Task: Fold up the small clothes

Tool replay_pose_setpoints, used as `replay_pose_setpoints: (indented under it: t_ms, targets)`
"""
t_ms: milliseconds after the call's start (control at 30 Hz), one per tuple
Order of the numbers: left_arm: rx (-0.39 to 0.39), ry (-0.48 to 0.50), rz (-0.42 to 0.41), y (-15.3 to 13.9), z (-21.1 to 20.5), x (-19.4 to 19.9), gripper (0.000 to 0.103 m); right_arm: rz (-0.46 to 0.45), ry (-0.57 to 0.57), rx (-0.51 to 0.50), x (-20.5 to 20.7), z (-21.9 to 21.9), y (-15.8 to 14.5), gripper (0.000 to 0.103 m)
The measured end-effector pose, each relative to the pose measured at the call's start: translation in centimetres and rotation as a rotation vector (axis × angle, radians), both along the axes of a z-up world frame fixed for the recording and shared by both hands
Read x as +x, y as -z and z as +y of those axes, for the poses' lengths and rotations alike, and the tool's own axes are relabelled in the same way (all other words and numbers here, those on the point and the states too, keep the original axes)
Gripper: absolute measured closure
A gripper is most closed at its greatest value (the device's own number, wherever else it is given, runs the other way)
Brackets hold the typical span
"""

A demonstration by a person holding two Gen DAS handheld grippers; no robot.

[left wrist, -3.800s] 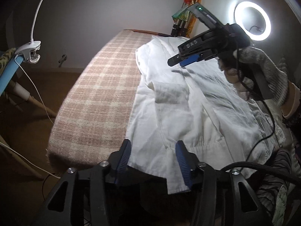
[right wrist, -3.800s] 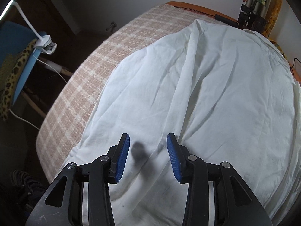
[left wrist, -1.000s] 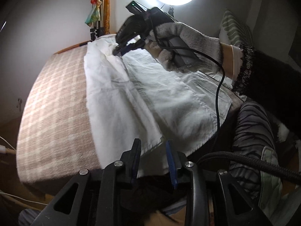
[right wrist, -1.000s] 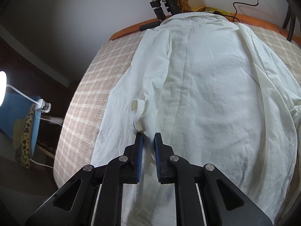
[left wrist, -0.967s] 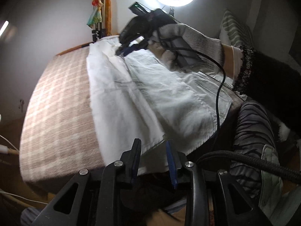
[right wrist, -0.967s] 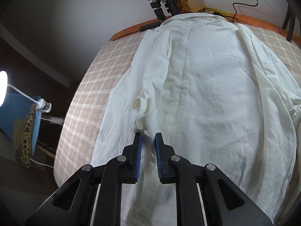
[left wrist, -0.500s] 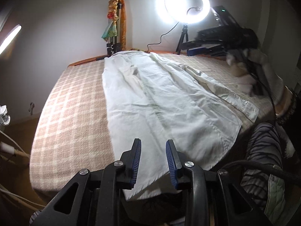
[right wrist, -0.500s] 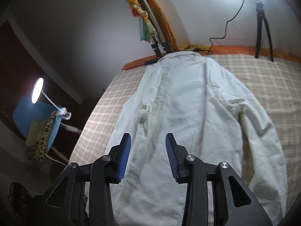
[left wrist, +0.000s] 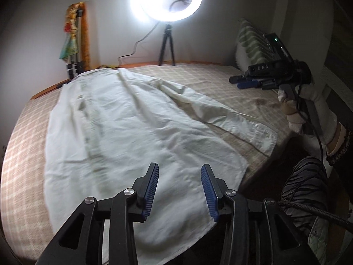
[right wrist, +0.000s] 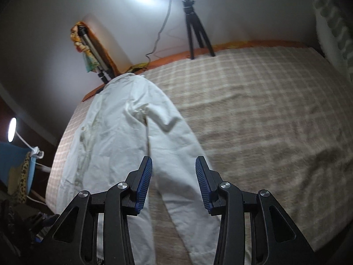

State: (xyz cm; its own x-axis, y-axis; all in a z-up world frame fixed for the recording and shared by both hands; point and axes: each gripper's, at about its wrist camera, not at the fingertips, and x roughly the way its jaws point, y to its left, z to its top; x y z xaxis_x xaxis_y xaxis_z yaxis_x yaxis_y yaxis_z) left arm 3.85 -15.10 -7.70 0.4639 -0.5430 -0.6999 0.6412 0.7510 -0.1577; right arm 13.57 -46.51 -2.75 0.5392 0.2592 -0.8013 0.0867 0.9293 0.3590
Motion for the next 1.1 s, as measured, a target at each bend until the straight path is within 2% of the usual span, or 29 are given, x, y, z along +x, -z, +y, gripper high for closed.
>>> replay_pose_setpoints:
  t_ms: [233,300,400,533,633,667,700,800,933,1100]
  targets:
    - [0.011,0.063,0.034,1.1,-4.5,0.4,0.061,0.119,0.062,0.046,-3.3,-5.1,4.7,0.064]
    - [0.011,0.071,0.051,1.4,-5.2,0.5,0.06,0.142,0.065,0.095,-3.9,-5.8,5.8,0.064]
    - [0.006,0.073,0.077,1.9,-5.8,0.9,0.057,0.156,0.056,0.164,-4.5,-6.2,6.8,0.064]
    - [0.001,0.058,0.105,2.5,-5.9,1.3,0.056,0.158,0.021,0.207,-4.9,-5.6,7.3,0.064]
    - [-0.001,0.044,0.128,3.0,-5.6,1.6,0.056,0.158,-0.015,0.211,-4.9,-4.7,7.3,0.065]
    - [-0.002,0.038,0.133,3.1,-5.5,1.7,0.056,0.156,-0.024,0.203,-4.8,-4.5,7.3,0.074]
    - [-0.003,0.033,0.138,3.2,-5.4,1.8,0.056,0.16,-0.038,0.193,-4.7,-4.1,7.3,0.088]
    - [-0.011,0.016,0.149,3.3,-4.9,2.0,0.056,0.16,-0.056,0.166,-4.6,-3.2,7.2,0.098]
    - [-0.031,-0.01,0.156,3.3,-4.1,2.2,0.056,0.119,-0.036,0.143,-4.7,-2.8,5.8,0.1]
    - [-0.063,-0.05,0.162,2.9,-2.5,2.4,0.056,0.018,-0.069,0.125,-4.8,-0.8,2.1,0.1]
